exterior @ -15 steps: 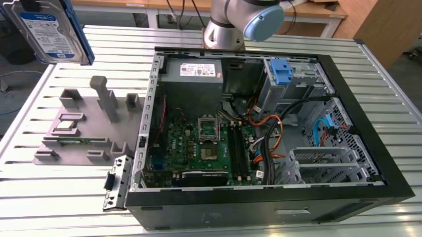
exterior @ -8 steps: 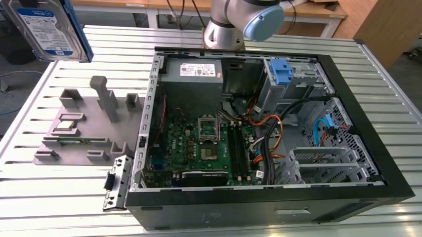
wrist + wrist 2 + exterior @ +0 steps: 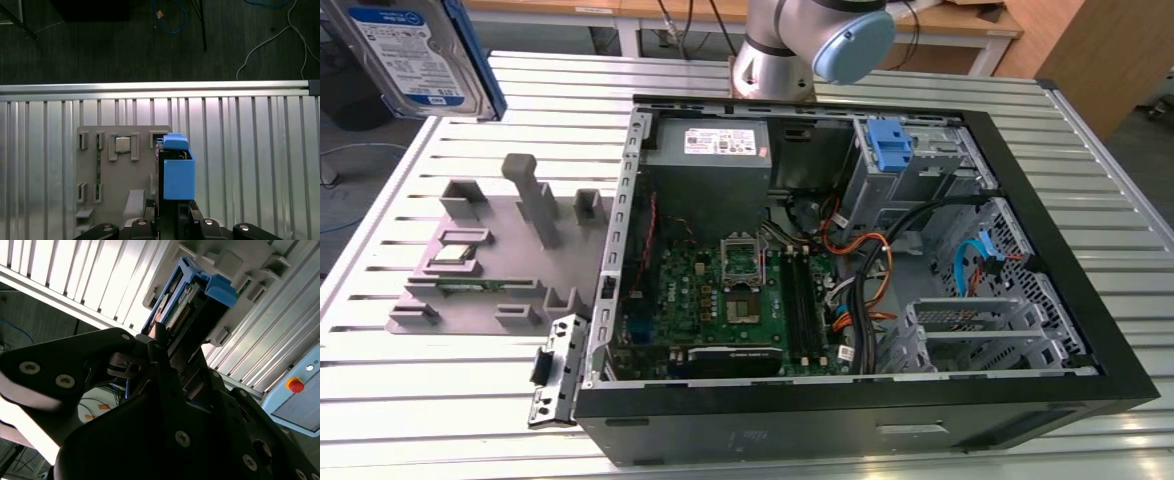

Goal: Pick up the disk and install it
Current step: 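Pick up the disk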

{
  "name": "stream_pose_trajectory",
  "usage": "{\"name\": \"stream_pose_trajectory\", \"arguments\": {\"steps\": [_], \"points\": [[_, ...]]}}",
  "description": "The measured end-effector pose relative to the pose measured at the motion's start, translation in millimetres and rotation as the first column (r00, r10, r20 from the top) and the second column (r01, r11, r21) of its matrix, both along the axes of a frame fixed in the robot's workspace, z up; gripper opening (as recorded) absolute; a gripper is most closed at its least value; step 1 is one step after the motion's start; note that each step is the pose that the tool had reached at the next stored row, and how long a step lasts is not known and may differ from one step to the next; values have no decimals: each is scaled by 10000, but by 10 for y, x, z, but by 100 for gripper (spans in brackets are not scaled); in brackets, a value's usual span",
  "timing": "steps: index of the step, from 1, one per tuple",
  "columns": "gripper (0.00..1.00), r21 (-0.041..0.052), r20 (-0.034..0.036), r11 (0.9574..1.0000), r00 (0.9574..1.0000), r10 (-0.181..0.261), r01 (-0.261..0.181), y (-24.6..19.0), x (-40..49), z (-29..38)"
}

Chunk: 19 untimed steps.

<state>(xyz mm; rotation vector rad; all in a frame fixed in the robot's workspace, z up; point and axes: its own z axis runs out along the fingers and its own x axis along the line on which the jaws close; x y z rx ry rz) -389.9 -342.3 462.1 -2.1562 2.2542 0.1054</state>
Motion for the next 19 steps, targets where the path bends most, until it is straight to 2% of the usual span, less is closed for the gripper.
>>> {"name": "stream_pose_trajectory", "arguments": {"steps": [8,19], "points": [[35,0,0,10000,10000,0,0,0,0,76],[35,0,-1,10000,10000,0,0,0,33,85]]}}
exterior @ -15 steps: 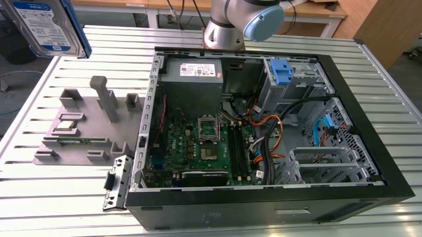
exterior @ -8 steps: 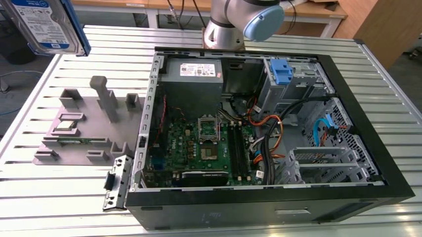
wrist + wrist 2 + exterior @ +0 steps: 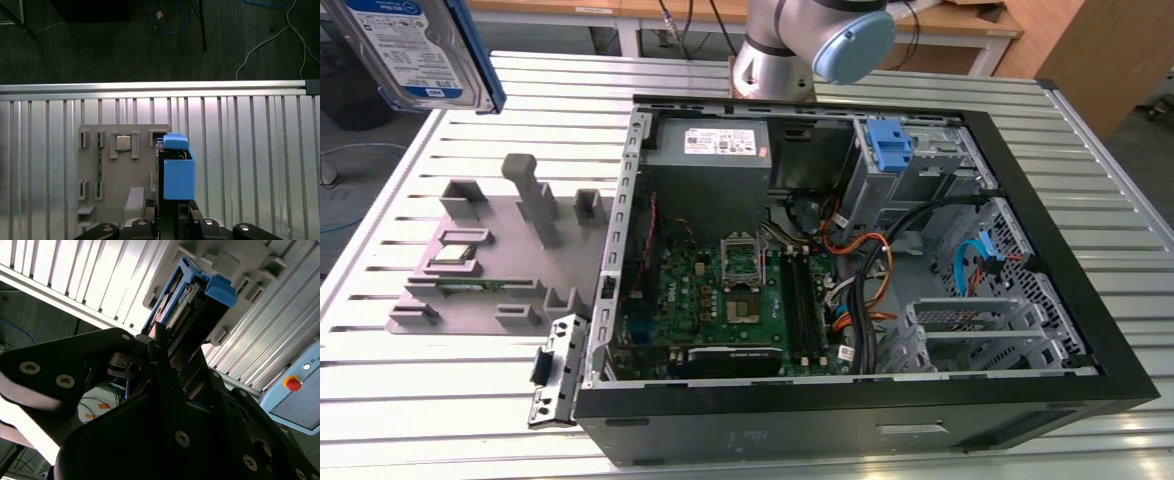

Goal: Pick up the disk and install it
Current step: 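Pick up the disk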

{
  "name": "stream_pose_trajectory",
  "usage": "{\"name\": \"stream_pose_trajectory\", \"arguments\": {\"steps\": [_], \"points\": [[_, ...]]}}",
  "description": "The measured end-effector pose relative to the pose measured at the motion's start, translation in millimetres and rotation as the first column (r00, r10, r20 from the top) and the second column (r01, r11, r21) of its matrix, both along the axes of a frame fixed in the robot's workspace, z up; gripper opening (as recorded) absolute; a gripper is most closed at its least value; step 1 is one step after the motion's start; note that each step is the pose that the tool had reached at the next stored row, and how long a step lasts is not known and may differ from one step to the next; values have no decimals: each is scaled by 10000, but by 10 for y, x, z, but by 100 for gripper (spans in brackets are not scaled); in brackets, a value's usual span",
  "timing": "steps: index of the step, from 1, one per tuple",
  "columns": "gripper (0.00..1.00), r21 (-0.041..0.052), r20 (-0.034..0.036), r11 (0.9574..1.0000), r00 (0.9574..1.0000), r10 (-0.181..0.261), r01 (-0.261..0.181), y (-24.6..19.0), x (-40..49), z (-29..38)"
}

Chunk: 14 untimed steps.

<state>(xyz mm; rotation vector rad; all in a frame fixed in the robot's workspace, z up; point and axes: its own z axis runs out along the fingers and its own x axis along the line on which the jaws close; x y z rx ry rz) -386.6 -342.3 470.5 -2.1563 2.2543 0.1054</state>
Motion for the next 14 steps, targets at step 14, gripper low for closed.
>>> {"name": "stream_pose_trajectory", "arguments": {"steps": [14], "points": [[35,5,1,10000,10000,0,0,0,5,34]]}}
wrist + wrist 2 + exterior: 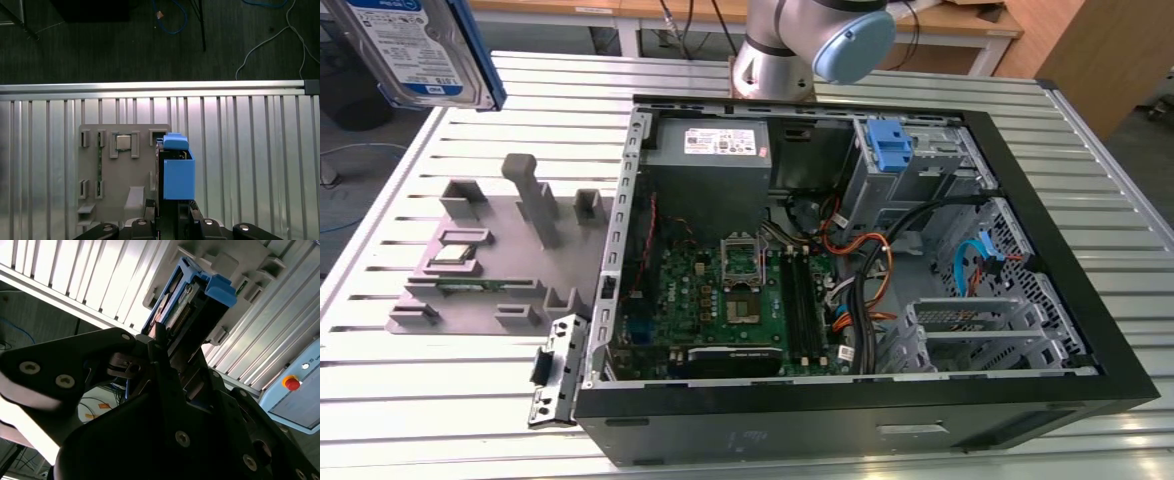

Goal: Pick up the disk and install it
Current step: 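Pick up the disk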

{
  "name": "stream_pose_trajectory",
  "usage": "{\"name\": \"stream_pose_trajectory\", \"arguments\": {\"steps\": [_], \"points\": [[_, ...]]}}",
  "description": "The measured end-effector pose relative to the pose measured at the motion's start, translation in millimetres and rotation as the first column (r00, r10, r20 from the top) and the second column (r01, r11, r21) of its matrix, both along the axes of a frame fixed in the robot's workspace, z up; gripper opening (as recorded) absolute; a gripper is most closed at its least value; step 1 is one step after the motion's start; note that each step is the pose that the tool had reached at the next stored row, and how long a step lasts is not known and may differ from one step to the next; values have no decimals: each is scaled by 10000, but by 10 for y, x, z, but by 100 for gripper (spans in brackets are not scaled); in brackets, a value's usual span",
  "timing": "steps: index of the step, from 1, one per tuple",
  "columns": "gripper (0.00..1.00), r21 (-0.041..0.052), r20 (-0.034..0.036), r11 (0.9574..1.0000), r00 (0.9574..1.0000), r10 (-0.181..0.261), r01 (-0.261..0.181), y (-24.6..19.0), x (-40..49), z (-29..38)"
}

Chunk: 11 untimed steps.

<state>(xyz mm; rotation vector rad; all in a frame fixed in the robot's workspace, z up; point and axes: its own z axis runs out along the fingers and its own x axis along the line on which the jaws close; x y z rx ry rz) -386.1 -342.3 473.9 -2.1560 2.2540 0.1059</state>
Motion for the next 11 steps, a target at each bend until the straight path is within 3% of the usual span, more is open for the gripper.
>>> {"name": "stream_pose_trajectory", "arguments": {"steps": [11], "points": [[35,5,-1,10000,10000,0,0,0,-1,10]]}}
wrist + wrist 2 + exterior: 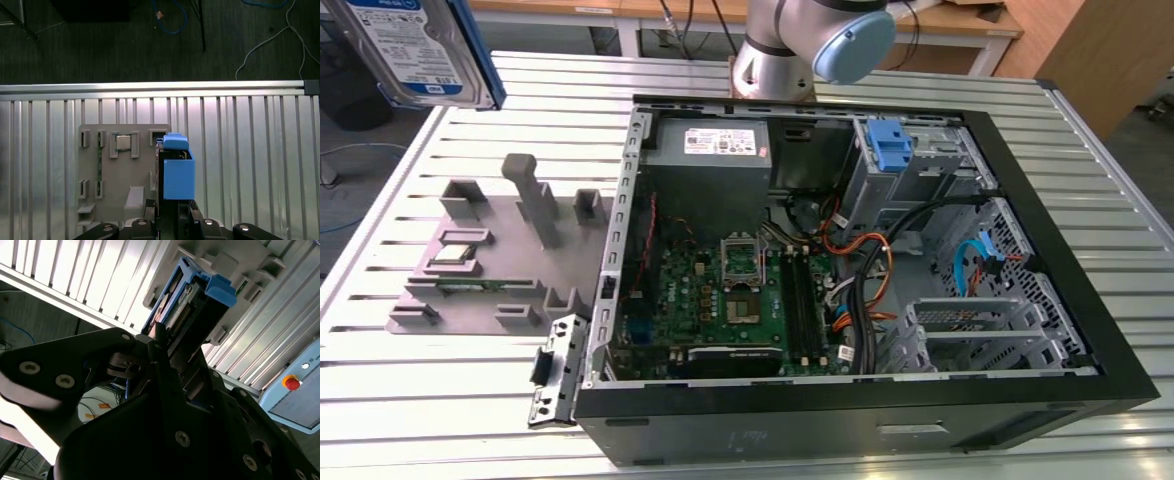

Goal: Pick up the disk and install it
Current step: 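Pick up the disk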

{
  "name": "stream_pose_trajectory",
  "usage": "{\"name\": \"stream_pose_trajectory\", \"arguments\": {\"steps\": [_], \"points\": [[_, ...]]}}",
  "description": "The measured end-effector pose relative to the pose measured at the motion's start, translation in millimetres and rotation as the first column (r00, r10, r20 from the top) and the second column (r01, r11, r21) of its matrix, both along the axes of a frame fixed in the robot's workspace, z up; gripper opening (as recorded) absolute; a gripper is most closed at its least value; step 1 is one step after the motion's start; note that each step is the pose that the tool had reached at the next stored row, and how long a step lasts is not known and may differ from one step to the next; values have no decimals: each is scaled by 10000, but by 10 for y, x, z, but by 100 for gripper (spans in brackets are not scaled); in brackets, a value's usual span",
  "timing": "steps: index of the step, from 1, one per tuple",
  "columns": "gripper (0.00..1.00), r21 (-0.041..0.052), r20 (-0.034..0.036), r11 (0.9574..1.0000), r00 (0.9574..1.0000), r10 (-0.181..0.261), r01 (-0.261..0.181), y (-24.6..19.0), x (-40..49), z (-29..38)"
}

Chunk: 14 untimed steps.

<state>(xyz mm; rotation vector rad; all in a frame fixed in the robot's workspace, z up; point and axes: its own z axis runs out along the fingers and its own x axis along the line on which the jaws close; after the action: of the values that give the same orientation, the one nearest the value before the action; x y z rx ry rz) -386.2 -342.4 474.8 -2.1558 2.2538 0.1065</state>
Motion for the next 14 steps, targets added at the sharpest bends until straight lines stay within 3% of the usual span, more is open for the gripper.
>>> {"name": "stream_pose_trajectory", "arguments": {"steps": [8,14], "points": [[35,-1,1,10000,10000,1,-1,2,0,81],[35,-5,-1,10000,10000,0,0,3,1,106]]}}
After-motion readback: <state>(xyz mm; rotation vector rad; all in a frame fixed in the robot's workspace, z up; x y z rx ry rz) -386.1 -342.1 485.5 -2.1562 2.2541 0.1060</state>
